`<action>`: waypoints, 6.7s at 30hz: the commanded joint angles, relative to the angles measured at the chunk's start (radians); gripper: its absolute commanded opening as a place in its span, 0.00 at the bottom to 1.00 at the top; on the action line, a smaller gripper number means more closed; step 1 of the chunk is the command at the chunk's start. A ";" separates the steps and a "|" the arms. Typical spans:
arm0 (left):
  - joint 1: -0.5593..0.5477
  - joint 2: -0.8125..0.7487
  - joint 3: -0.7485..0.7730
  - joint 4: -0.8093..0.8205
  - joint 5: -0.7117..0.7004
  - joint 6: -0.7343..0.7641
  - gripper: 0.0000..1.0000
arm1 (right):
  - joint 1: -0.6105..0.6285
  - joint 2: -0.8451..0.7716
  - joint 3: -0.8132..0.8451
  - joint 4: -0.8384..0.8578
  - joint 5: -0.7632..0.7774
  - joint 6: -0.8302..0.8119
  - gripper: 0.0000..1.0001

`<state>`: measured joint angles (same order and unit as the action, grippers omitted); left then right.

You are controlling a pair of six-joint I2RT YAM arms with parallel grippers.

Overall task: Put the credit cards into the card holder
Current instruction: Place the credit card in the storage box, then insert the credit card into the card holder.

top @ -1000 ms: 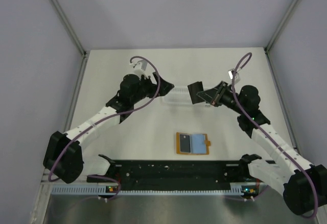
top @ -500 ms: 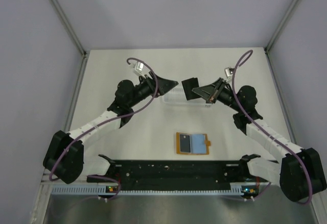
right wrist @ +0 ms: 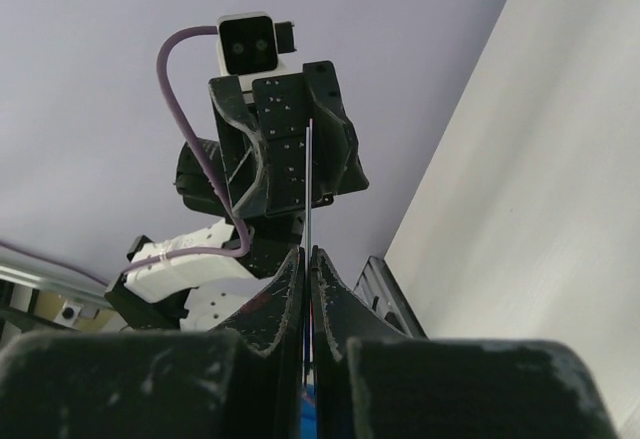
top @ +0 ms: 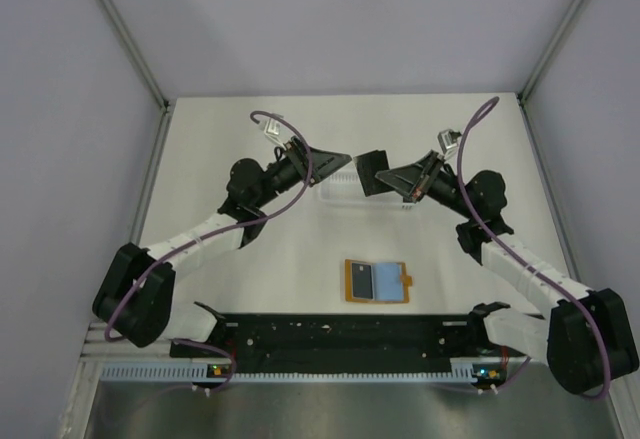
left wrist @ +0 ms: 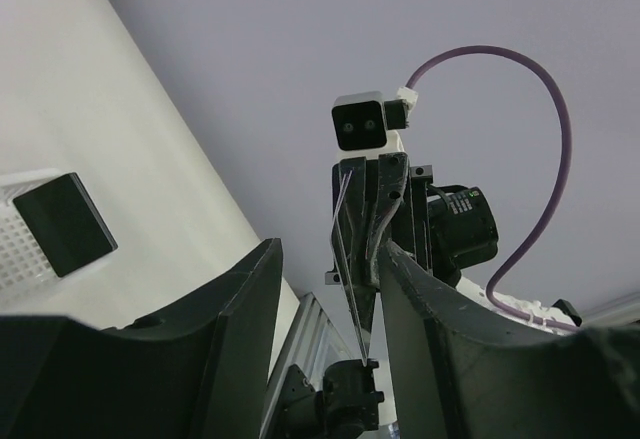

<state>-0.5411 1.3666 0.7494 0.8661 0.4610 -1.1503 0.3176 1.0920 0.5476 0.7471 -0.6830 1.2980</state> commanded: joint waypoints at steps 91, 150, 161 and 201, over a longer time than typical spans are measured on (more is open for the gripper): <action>0.087 0.045 0.070 0.088 0.054 -0.038 0.00 | -0.023 -0.142 -0.012 -0.318 0.034 -0.247 0.00; 0.115 0.005 -0.102 -0.044 0.085 0.092 0.00 | -0.023 0.465 0.471 -0.930 0.899 -0.862 0.24; 0.115 0.002 -0.105 -0.050 0.088 0.092 0.00 | -0.023 0.309 0.443 -0.936 0.870 -0.856 0.31; 0.033 0.117 0.045 0.183 0.340 -0.032 0.00 | 0.069 0.071 0.250 -0.453 -0.233 -0.577 0.47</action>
<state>-0.4850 1.4734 0.7464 0.9951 0.7799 -1.1843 0.3733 1.1557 0.7666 0.2642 -0.8925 0.7376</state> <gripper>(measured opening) 0.015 0.506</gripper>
